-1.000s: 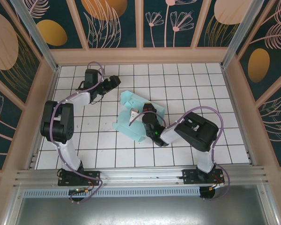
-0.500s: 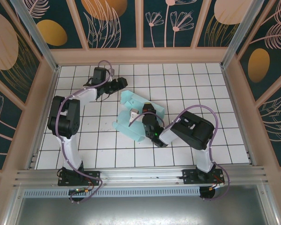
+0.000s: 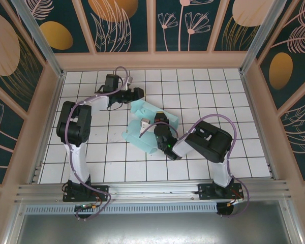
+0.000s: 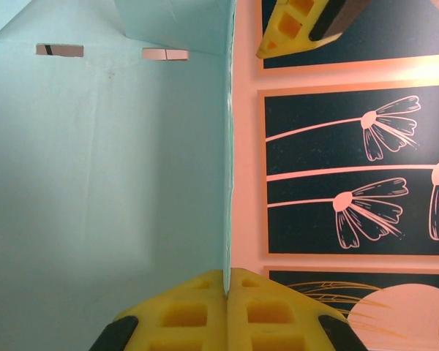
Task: Fold the paper box
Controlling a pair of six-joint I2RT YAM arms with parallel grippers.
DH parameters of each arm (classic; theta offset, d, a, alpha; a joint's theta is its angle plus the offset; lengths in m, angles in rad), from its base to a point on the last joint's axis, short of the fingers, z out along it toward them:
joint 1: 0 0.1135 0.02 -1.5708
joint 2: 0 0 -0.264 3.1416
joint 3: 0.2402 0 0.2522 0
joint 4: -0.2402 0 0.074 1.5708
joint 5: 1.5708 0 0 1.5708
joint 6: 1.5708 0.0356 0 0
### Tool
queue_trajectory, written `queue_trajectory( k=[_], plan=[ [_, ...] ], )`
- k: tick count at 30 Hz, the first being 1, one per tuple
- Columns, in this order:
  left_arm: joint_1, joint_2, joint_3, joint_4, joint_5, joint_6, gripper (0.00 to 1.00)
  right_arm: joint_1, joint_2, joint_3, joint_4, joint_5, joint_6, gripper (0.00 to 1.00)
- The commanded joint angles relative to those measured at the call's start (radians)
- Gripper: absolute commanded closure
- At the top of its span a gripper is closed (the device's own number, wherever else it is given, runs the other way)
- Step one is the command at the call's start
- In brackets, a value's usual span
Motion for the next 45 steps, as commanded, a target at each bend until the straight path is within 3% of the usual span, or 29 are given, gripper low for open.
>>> queue_trajectory(
  k=[1,11,36,45],
  plan=[
    [-0.004,-0.037,-0.025,0.037,0.101,0.049,0.22,0.008,-0.005,-0.001,-0.009,0.015,0.022,1.0],
    [-0.004,-0.133,-0.149,0.09,0.152,0.056,0.26,0.003,-0.002,0.002,-0.028,0.013,0.037,1.0],
    [-0.006,-0.212,-0.526,0.612,0.18,-0.059,0.39,-0.005,-0.033,-0.004,-0.084,0.004,0.104,1.0],
    [-0.005,-0.189,-0.494,0.582,0.17,0.016,0.4,-0.001,-0.04,0.001,-0.095,0.006,0.109,1.0]
  ],
)
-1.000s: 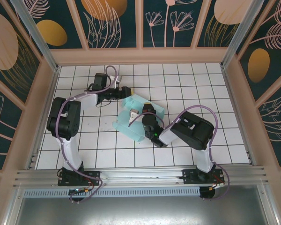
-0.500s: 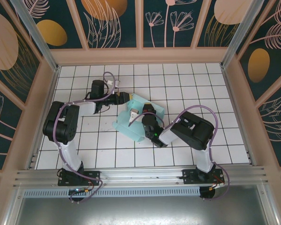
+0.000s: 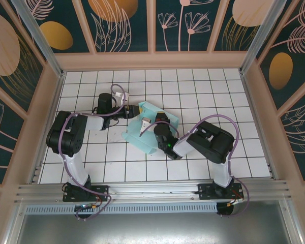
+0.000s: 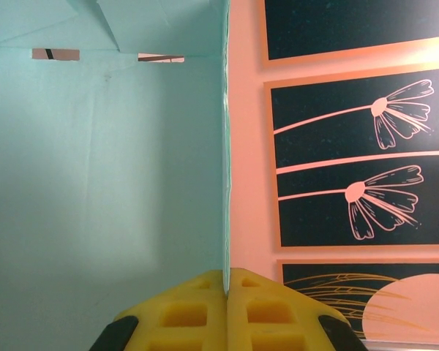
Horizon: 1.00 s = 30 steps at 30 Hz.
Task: Fold the paper box
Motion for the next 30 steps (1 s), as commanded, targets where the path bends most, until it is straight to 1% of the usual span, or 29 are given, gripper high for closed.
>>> queue_trajectory(
  k=[1,4,7,10,13,17,19,23,30],
  plan=[
    [-0.006,0.014,0.038,0.017,0.017,0.045,0.41,0.002,-0.018,0.0,-0.036,0.003,0.03,1.0],
    [-0.006,-0.001,0.026,0.029,-0.012,0.052,0.42,0.001,-0.02,-0.001,-0.037,0.003,0.03,1.0],
    [-0.002,-0.047,0.008,0.03,-0.062,0.073,0.38,-0.001,-0.023,-0.007,-0.039,0.003,0.038,1.0],
    [0.008,-0.07,0.005,0.041,-0.101,0.06,0.34,-0.001,-0.024,-0.01,-0.039,0.003,0.042,1.0],
    [0.019,-0.045,0.034,0.043,-0.109,0.041,0.31,-0.001,-0.027,-0.011,-0.039,0.003,0.047,1.0],
    [0.024,0.041,0.112,0.029,-0.135,-0.003,0.29,-0.001,-0.031,-0.013,-0.043,0.003,0.049,1.0],
    [0.024,0.089,0.168,0.016,-0.111,-0.023,0.27,-0.001,-0.033,-0.015,-0.045,0.004,0.05,1.0],
    [0.024,0.143,0.195,0.092,-0.016,-0.09,0.26,-0.002,-0.035,-0.018,-0.048,0.008,0.052,1.0],
    [0.022,0.113,0.131,0.138,0.099,-0.084,0.31,-0.009,-0.036,-0.016,-0.052,0.006,0.052,1.0]
  ],
)
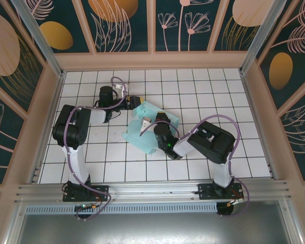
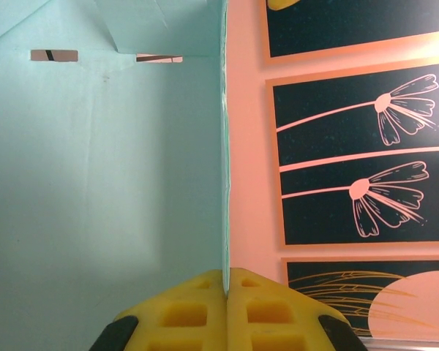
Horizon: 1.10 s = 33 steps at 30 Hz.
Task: Fold the paper box
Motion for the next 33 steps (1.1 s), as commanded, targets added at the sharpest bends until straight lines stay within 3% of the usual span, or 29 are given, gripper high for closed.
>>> queue_trajectory(
  k=[1,7,13,22,26,33],
  plan=[
    [0.001,-0.033,-0.037,0.065,0.087,-0.007,0.31,-0.008,-0.026,-0.016,-0.03,0.006,0.028,1.0],
    [0.0,-0.053,-0.112,0.05,0.068,0.021,0.31,-0.011,-0.034,-0.018,-0.033,0.006,0.03,1.0],
    [0.0,-0.064,-0.192,0.18,0.065,-0.025,0.32,-0.012,-0.036,-0.018,-0.035,0.009,0.029,1.0],
    [-0.008,-0.036,-0.184,0.221,0.073,-0.038,0.38,-0.004,-0.019,-0.022,-0.003,0.006,-0.008,1.0],
    [-0.018,-0.042,-0.187,0.223,0.085,-0.017,0.44,-0.004,-0.019,-0.02,-0.008,0.006,-0.002,1.0],
    [-0.021,-0.047,-0.172,0.141,0.071,0.049,0.45,-0.003,-0.025,-0.019,-0.022,0.008,0.012,1.0]
  ],
)
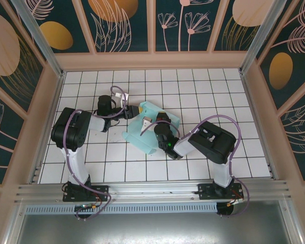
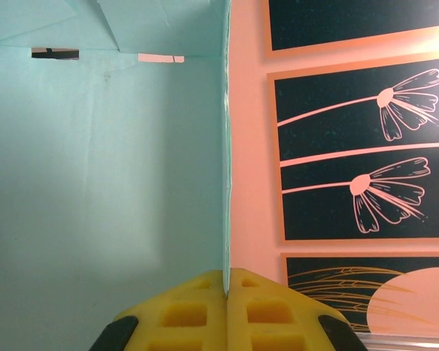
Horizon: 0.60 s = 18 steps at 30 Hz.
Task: Fold the paper box
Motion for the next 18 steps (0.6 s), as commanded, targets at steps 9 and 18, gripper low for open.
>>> queue_trajectory(
  k=[9,18],
  plan=[
    [-0.028,-0.001,0.02,0.009,0.009,-0.002,0.34,0.001,-0.018,-0.018,-0.012,0.01,0.023,1.0],
    [-0.029,0.011,0.051,-0.005,-0.026,0.019,0.4,0.001,-0.037,-0.028,-0.027,0.013,0.038,1.0]
  ],
)
